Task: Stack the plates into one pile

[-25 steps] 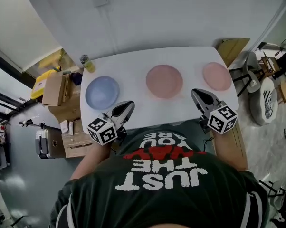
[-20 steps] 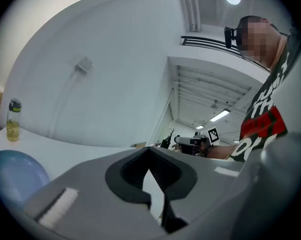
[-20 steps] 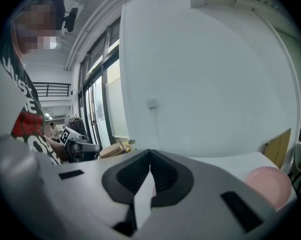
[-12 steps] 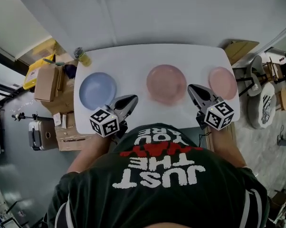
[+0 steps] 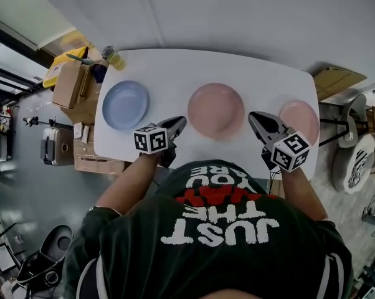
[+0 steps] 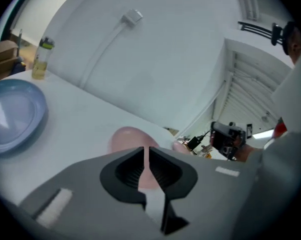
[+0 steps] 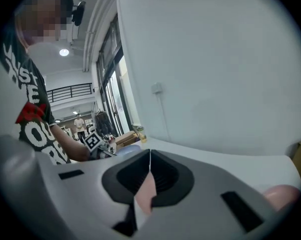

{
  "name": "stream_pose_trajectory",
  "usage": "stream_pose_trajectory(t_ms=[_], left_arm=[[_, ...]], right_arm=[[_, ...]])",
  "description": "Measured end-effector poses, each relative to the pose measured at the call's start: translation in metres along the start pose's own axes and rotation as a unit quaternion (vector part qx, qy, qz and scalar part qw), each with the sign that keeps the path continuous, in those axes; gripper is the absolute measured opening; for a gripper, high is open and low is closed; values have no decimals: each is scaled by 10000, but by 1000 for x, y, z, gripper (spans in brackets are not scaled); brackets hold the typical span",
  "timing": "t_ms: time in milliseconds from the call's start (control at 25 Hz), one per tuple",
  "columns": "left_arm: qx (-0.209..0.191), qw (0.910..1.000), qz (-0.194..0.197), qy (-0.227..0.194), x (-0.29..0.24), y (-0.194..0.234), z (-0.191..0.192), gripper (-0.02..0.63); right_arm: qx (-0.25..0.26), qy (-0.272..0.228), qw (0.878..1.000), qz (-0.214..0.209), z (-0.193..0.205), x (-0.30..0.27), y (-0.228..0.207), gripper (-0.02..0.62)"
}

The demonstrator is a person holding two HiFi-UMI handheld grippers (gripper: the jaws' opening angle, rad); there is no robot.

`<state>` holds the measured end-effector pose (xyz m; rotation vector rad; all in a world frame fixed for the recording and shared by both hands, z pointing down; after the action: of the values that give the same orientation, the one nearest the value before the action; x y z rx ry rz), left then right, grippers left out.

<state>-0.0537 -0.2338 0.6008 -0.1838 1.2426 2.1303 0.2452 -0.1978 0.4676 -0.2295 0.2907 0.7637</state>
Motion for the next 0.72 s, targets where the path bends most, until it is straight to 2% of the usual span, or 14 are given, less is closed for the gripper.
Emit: stream_pose_trajectory(t_ms=[160, 280, 440, 560, 720], left_arm=[[517, 9959, -620, 403, -35, 47, 12, 120], [813, 9904, -783, 798, -63, 65, 25, 152], [1075, 9830, -901, 1188, -89, 81, 36, 152], [1416, 9796, -897, 1110, -98, 86, 38, 86], [2167, 9695, -780, 835, -101, 91, 35, 37]], right_arm=[[22, 137, 9999, 38, 7, -6, -4, 6], [-60, 194, 9997, 133, 10, -6, -5, 5], [-150, 315, 9990, 271, 16, -4, 0, 5], [-205, 434, 9982, 363, 23, 3, 2, 5], [-253, 538, 9972, 456, 27, 5, 3, 5]])
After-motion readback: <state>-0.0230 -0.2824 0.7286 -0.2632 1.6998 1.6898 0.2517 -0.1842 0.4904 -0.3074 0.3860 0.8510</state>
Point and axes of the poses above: the fingertips, and each gripper's own axes: x backward along the fingers, y to its left, z out of its underside, the point moved 7 cm from there along x, backward along the fingers, and after that the axes turned 8 degrees about x, right-handed, at the moved point
